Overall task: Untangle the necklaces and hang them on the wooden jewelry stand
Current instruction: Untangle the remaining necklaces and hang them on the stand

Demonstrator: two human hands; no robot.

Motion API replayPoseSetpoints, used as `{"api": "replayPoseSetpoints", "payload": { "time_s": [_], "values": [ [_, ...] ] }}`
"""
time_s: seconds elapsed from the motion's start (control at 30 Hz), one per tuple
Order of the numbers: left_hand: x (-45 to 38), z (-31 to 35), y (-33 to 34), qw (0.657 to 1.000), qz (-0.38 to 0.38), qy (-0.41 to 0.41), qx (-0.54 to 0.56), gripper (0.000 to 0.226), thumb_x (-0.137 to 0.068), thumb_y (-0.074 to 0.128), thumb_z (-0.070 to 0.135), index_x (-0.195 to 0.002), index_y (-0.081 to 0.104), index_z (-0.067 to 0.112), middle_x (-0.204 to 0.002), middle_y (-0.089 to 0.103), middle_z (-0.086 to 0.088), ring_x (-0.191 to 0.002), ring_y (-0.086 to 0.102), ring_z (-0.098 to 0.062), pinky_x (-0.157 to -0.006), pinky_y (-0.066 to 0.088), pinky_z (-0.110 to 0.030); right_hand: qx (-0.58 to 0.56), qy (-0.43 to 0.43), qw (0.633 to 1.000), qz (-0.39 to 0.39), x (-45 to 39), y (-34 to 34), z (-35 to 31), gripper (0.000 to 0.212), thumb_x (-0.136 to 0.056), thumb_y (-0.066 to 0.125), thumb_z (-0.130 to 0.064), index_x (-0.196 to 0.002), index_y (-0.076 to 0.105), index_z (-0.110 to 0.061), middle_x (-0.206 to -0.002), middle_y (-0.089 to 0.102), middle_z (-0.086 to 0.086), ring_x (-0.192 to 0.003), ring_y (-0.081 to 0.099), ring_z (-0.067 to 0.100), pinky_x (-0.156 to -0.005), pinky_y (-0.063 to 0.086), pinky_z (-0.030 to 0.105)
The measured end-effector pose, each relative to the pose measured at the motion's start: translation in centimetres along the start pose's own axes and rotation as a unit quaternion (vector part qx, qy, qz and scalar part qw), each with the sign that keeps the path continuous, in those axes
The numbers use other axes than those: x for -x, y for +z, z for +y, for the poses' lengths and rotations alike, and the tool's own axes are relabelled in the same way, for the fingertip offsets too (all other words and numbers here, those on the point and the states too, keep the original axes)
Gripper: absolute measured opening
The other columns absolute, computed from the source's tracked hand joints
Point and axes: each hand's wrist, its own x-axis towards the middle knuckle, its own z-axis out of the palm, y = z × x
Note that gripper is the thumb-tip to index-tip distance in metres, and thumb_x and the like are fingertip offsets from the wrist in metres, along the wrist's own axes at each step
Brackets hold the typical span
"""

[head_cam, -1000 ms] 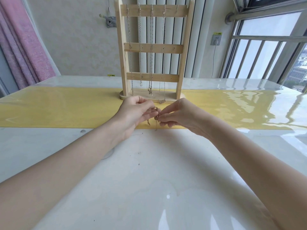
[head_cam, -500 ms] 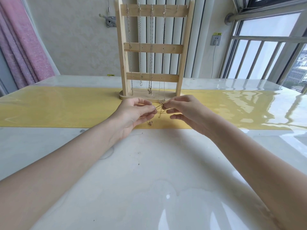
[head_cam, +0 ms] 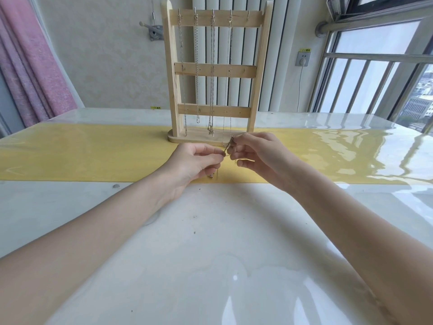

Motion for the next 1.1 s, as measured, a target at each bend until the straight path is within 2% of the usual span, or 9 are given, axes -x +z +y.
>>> {"api": "replayPoseSetpoints", "payload": {
  "time_s": [0.17, 0.33, 0.53, 0.7, 0.87, 0.97, 1.1],
  "values": [
    [-0.04, 0.1, 0.09, 1.0, 0.011, -0.006, -0.004, 0.007, -0.083, 0.068, 0.005, -0.08, 0.065, 0.011, -0.065, 0.06, 0.0, -0.059, 0.056, -0.009, -0.057, 0.051, -0.015, -0.043, 0.02, 0.999, -0.014, 0.06, -0.05, -0.08, 0.016, -0.093, 0.05, -0.01, -0.079, 0.058, -0.01, -0.067, 0.059, 0.003, -0.063, 0.056, 0.015, -0.061, 0.043, 0.023],
    [0.01, 0.06, -0.13, 0.999, 0.005, -0.017, 0.027, 0.008, -0.085, 0.066, 0.008, -0.078, 0.063, 0.011, -0.063, 0.063, 0.001, -0.057, 0.058, -0.008, -0.058, 0.051, -0.015, -0.037, 0.046, 0.998, 0.011, -0.05, -0.06, 0.32, 0.015, -0.094, 0.053, -0.012, -0.079, 0.059, -0.011, -0.062, 0.055, 0.001, -0.058, 0.053, 0.014, -0.056, 0.041, 0.021],
    [-0.02, 0.02, -0.2, 0.999, 0.008, -0.019, 0.039, 0.01, -0.082, 0.067, 0.001, -0.078, 0.064, 0.009, -0.073, 0.065, -0.003, -0.063, 0.061, -0.008, -0.06, 0.053, -0.016, -0.062, 0.065, 0.996, 0.025, -0.12, -0.25, 0.4, 0.011, -0.092, 0.052, -0.006, -0.082, 0.056, -0.009, -0.057, 0.053, 0.003, -0.052, 0.048, 0.014, -0.046, 0.038, 0.02],
    [-0.01, 0.21, -0.08, 0.998, 0.031, -0.027, 0.056, 0.013, -0.084, 0.064, -0.001, -0.077, 0.06, 0.009, -0.067, 0.059, -0.004, -0.058, 0.055, -0.012, -0.056, 0.052, -0.018, -0.057, 0.071, 0.994, 0.06, -0.31, -0.09, 0.55, 0.009, -0.091, 0.054, -0.007, -0.082, 0.056, -0.009, -0.046, 0.043, -0.001, -0.058, 0.049, 0.017, -0.058, 0.039, 0.023],
    [-0.12, 0.46, -0.2, 0.983, 0.008, -0.084, 0.162, 0.017, -0.085, 0.059, -0.003, -0.075, 0.053, 0.009, -0.062, 0.056, -0.004, -0.053, 0.053, -0.012, -0.053, 0.052, -0.017, -0.131, 0.054, 0.989, 0.039, -0.4, -0.15, 0.66, 0.013, -0.09, 0.056, -0.001, -0.079, 0.055, -0.008, -0.056, 0.034, 0.0, -0.058, 0.056, 0.014, -0.057, 0.048, 0.018],
    [-0.16, 0.49, -0.13, 0.982, 0.003, -0.091, 0.167, 0.017, -0.084, 0.057, -0.004, -0.074, 0.052, 0.009, -0.059, 0.055, -0.003, -0.05, 0.052, -0.012, -0.052, 0.051, -0.017, -0.144, 0.049, 0.988, 0.024, -0.34, -0.37, 0.45, 0.016, -0.089, 0.056, 0.003, -0.079, 0.056, -0.01, -0.061, 0.04, 0.001, -0.051, 0.055, 0.012, -0.046, 0.043, 0.017],
    [-0.08, 0.36, 0.11, 0.994, 0.006, -0.048, 0.099, 0.017, -0.085, 0.06, -0.003, -0.074, 0.054, 0.009, -0.061, 0.054, -0.003, -0.054, 0.05, -0.012, -0.054, 0.053, -0.019, -0.071, 0.05, 0.996, 0.017, -0.12, -0.67, 0.29, 0.016, -0.09, 0.058, -0.004, -0.078, 0.057, -0.014, -0.066, 0.045, -0.001, -0.04, 0.04, 0.008, -0.037, 0.029, 0.015]
  ]
}}
